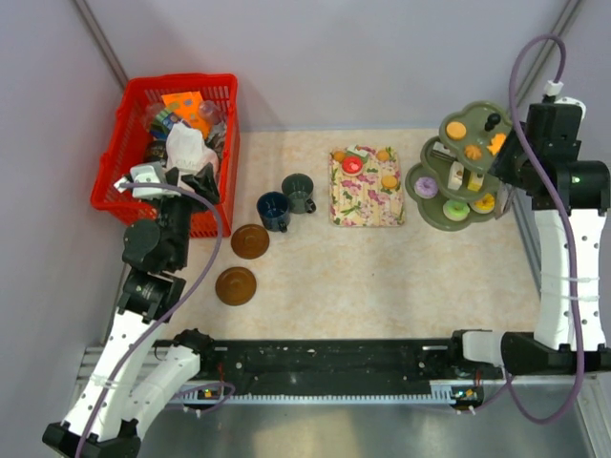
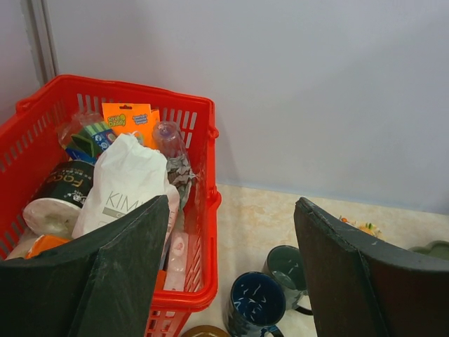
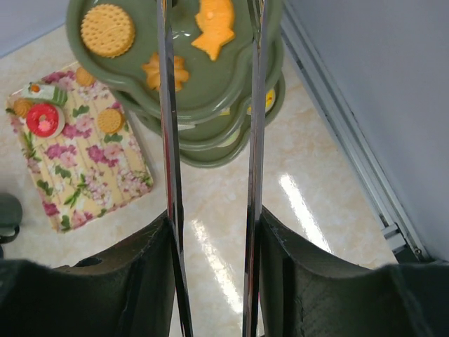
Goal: Serve the afternoon tea
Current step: Pick up the desert from the tray.
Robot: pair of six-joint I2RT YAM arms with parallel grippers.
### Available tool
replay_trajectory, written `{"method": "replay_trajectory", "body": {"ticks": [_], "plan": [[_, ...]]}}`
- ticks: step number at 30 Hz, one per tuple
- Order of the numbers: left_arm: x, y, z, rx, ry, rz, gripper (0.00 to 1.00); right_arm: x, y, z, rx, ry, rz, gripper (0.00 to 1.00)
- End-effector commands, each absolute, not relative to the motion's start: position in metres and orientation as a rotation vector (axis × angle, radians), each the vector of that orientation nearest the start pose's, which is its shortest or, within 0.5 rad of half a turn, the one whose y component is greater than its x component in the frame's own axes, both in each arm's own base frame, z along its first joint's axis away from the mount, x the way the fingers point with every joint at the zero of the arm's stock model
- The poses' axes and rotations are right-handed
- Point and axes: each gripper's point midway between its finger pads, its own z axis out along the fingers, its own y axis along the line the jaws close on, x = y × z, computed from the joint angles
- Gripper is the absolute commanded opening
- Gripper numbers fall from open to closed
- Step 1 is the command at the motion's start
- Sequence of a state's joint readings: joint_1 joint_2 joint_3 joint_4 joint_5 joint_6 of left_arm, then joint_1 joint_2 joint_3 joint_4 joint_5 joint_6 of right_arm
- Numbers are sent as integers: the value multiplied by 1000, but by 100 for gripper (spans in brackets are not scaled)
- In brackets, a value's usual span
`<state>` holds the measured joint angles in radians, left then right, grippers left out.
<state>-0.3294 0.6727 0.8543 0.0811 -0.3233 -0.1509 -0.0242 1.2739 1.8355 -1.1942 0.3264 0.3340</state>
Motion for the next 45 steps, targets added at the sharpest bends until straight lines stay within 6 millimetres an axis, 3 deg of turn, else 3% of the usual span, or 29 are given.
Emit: {"method": "replay_trajectory", "body": {"ticks": [1, 8, 14, 25, 34, 45], "plan": [[289, -46, 413, -157, 1281, -193, 77, 291, -27, 409, 460, 1988, -116, 42], [288, -45, 414, -158, 1277, -191, 77, 295, 21, 408, 317, 2015, -101, 42], [288, -45, 413, -159, 1279, -190, 77, 302, 77, 398, 181, 2053, -45, 42], [287, -42, 415, -162, 1272, -178, 77, 301, 160, 351, -14, 2137, 7, 41], [286, -42, 415, -163, 1271, -180, 77, 280, 184, 297, -101, 2222, 20, 41], [289, -44, 413, -161, 1280, -184, 77, 268, 195, 243, -174, 2334, 34, 42]]}}
